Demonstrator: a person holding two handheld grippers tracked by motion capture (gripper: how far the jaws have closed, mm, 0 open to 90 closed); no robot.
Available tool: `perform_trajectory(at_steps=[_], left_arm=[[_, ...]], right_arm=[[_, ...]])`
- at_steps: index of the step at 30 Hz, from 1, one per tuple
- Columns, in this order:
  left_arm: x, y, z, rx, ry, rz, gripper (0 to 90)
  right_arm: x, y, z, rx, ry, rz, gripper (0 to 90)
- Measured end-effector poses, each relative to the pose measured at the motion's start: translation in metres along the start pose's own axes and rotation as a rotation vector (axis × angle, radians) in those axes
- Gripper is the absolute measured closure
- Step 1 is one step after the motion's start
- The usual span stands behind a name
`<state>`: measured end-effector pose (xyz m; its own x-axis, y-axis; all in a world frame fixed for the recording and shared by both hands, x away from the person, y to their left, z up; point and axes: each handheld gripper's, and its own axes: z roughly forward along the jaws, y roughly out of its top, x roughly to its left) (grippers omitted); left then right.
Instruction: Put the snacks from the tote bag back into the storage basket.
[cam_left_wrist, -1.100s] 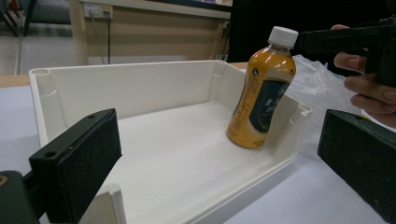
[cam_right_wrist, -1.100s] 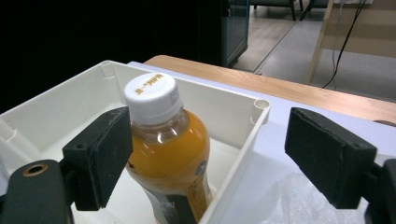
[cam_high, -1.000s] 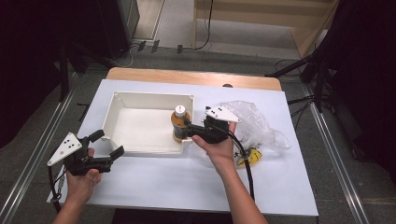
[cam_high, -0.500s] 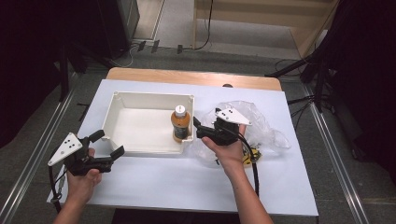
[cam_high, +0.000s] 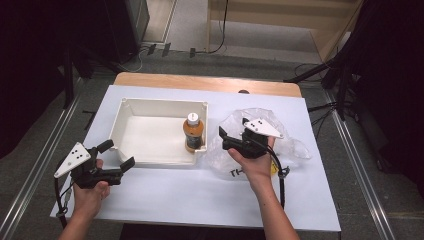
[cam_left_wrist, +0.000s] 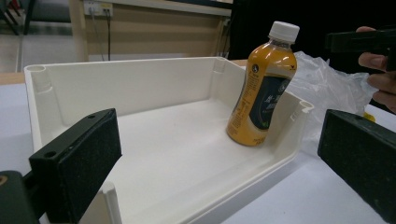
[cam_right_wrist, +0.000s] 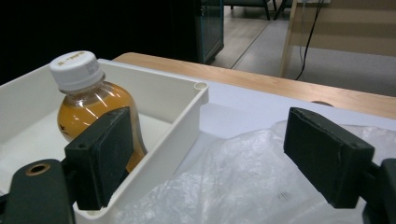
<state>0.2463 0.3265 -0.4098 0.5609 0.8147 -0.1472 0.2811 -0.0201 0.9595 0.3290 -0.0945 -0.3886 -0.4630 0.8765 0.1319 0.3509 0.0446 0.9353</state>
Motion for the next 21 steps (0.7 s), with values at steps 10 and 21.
perform_trajectory(at_steps=[10,21], left_arm=[[-0.001,0.000,0.001,0.004,0.000,0.001,0.0],[-0.002,-0.001,0.002,0.008,0.003,0.005,0.0]], right_arm=[[-0.014,-0.004,-0.011,0.002,-0.026,0.007,16.6],[-0.033,-0.010,-0.025,-0.004,-0.060,0.020,16.6]])
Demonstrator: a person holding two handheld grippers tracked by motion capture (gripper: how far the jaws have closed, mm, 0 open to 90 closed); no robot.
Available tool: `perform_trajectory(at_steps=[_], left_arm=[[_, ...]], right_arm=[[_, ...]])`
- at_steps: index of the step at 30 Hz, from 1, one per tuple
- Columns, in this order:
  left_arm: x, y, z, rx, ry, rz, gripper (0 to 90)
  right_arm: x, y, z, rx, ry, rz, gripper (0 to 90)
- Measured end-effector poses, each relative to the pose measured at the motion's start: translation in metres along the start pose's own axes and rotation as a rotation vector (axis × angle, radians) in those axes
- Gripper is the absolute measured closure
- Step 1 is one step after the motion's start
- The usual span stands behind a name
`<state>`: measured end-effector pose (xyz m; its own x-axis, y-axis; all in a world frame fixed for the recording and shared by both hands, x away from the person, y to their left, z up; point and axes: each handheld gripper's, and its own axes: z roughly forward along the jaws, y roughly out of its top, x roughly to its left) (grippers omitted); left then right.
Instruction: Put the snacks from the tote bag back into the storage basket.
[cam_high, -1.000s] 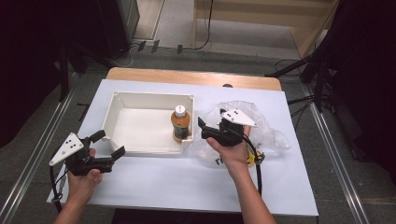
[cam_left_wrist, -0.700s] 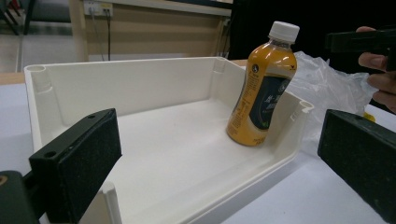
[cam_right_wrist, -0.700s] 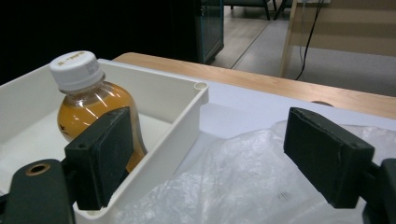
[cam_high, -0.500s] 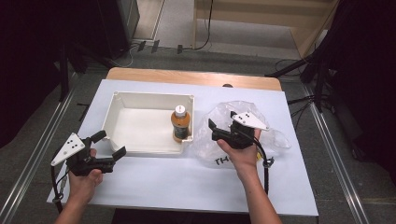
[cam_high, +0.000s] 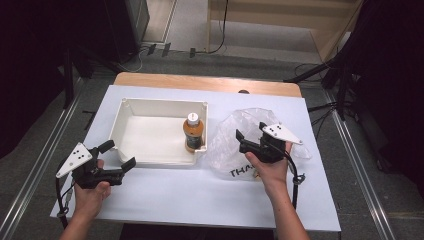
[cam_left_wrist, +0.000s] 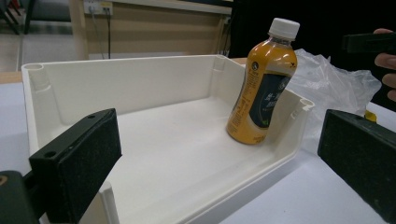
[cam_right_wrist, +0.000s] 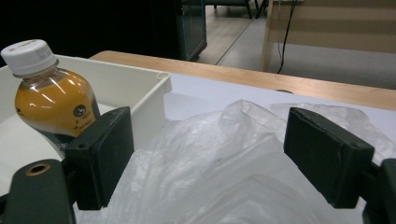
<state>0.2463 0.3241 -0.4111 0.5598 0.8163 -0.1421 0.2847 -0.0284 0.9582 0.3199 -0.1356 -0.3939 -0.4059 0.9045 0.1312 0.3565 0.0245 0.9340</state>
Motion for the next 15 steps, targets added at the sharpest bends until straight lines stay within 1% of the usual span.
perform_trajectory(at_steps=[15], left_arm=[[0.001,-0.001,0.000,0.000,0.003,-0.001,0.0]], right_arm=[[-0.023,-0.010,-0.015,0.001,-0.038,0.008,16.6]])
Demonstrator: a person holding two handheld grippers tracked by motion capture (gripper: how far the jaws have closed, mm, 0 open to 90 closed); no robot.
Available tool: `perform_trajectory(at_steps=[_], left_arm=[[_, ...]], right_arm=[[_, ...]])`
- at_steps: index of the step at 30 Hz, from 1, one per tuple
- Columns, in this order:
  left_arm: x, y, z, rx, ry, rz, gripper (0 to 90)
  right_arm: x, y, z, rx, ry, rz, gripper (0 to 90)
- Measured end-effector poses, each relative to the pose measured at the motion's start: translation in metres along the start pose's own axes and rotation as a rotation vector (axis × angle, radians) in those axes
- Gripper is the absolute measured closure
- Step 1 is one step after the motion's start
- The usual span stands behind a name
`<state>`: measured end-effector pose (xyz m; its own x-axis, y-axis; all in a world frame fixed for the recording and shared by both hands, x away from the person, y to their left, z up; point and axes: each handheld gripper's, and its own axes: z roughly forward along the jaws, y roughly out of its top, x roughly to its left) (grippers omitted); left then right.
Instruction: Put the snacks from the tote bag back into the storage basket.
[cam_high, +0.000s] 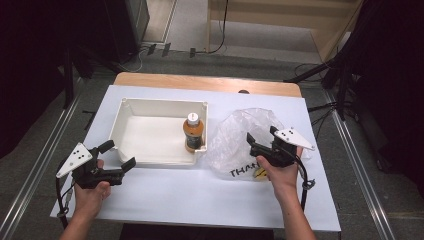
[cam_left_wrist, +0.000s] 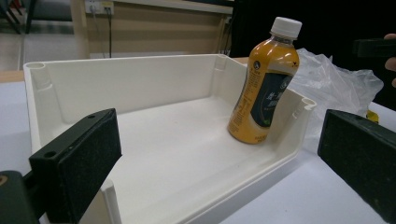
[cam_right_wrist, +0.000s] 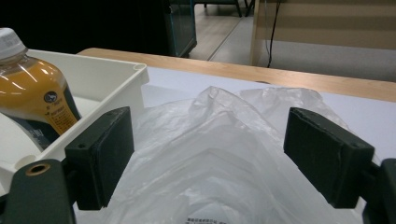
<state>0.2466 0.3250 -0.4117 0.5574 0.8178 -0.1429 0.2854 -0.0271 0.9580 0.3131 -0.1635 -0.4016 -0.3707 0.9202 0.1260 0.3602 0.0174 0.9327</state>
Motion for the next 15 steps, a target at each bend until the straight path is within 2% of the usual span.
perform_trajectory(at_steps=[15], left_arm=[[0.001,0.000,-0.001,0.000,0.006,-0.005,0.0]], right_arm=[[-0.020,-0.008,-0.013,0.004,-0.035,0.008,16.6]])
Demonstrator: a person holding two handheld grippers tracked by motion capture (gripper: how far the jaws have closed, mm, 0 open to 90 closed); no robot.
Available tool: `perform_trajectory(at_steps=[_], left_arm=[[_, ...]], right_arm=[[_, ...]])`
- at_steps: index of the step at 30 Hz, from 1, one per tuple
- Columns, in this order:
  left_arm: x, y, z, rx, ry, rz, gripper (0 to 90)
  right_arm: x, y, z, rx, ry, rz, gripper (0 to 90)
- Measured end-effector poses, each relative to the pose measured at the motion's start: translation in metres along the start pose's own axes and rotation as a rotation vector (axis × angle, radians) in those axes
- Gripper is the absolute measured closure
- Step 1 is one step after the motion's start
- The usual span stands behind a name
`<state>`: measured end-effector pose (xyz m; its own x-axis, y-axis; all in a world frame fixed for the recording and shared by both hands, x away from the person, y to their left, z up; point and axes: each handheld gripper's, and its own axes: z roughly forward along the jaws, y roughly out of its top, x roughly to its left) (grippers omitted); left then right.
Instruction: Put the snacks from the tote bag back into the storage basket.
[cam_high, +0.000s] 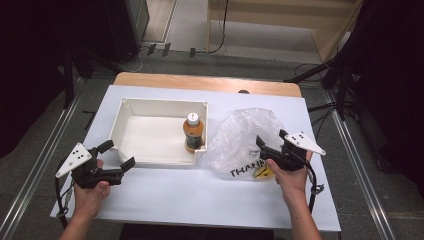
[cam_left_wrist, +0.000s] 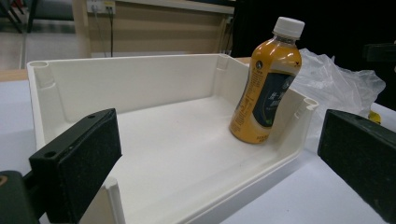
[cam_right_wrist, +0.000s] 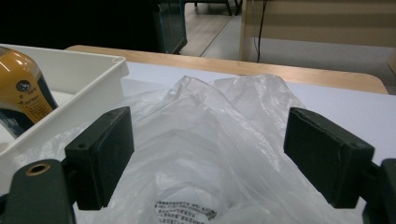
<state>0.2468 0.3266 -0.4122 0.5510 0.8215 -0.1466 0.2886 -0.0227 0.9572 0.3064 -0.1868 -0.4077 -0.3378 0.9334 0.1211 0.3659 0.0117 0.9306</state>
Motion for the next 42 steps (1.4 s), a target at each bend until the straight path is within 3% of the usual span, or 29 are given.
perform_trajectory(at_steps=[27,42], left_arm=[[0.002,0.000,-0.002,0.000,0.007,-0.005,0.0],[0.004,-0.001,-0.001,0.009,0.006,-0.008,0.0]], right_arm=[[-0.034,-0.019,-0.021,0.009,-0.065,0.012,16.7],[-0.061,-0.029,-0.040,0.005,-0.122,0.030,16.6]])
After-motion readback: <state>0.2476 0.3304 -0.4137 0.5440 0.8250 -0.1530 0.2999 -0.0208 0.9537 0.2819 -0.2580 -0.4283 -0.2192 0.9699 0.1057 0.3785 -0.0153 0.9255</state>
